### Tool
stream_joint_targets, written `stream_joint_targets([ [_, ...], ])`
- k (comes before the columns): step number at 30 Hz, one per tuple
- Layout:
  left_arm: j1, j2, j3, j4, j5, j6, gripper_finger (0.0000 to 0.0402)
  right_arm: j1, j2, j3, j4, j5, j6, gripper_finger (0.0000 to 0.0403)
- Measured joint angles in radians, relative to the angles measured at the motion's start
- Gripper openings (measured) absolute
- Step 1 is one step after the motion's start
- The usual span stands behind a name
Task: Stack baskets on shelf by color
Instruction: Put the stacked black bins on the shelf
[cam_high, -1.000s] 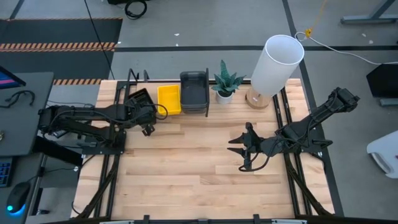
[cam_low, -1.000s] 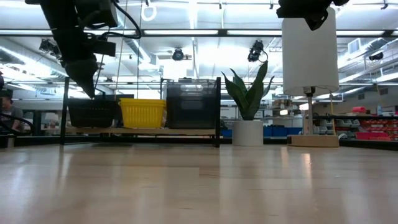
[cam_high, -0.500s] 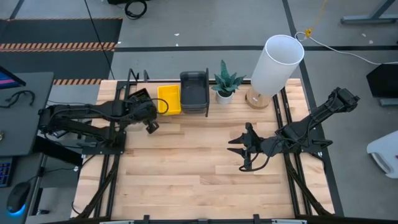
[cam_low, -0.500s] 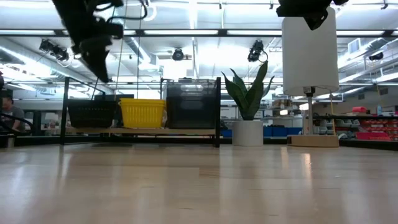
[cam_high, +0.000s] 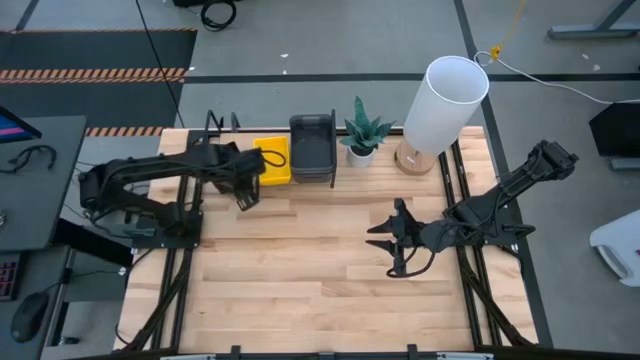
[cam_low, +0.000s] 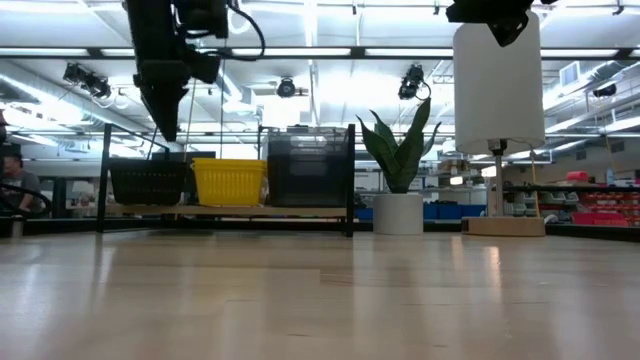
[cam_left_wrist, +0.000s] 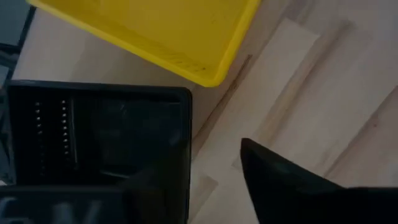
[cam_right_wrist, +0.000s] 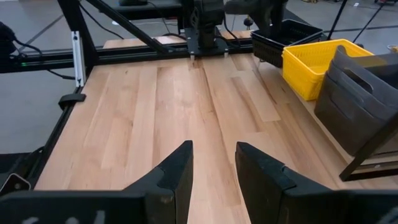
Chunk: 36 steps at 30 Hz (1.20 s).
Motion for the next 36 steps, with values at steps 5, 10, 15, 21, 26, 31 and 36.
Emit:
stream_joint_targets([
  [5,0.0,0.049,0.0,-0.002,-0.001,0.053,0.0208,0.0,0.001,0.0,0.0,-0.001,-0.006,0.0126],
  [10,0.016,0.098,-0.001,-0.035,-0.007,0.067,0.0238,0.0,0.008,0.0,0.007,-0.002,-0.008,0.0126],
  [15,0.037,0.139,-0.003,-0.072,-0.046,0.139,0.0224,0.0,0.011,0.0,0.013,-0.003,-0.008,0.0126],
  [21,0.037,0.155,-0.003,-0.074,-0.092,0.241,0.0175,0.001,0.011,0.0,0.012,-0.007,-0.008,0.0126],
  [26,0.05,0.154,-0.003,-0.076,-0.092,0.263,0.013,0.002,0.011,0.0,0.013,-0.01,-0.008,0.0126],
  [31,0.069,0.154,-0.003,-0.078,-0.086,0.272,0.0093,0.008,0.01,0.0,0.013,-0.01,-0.008,0.0126],
  [36,0.09,0.154,-0.003,-0.078,-0.078,0.284,0.0073,0.015,0.01,0.0,0.014,-0.01,-0.008,0.0126],
])
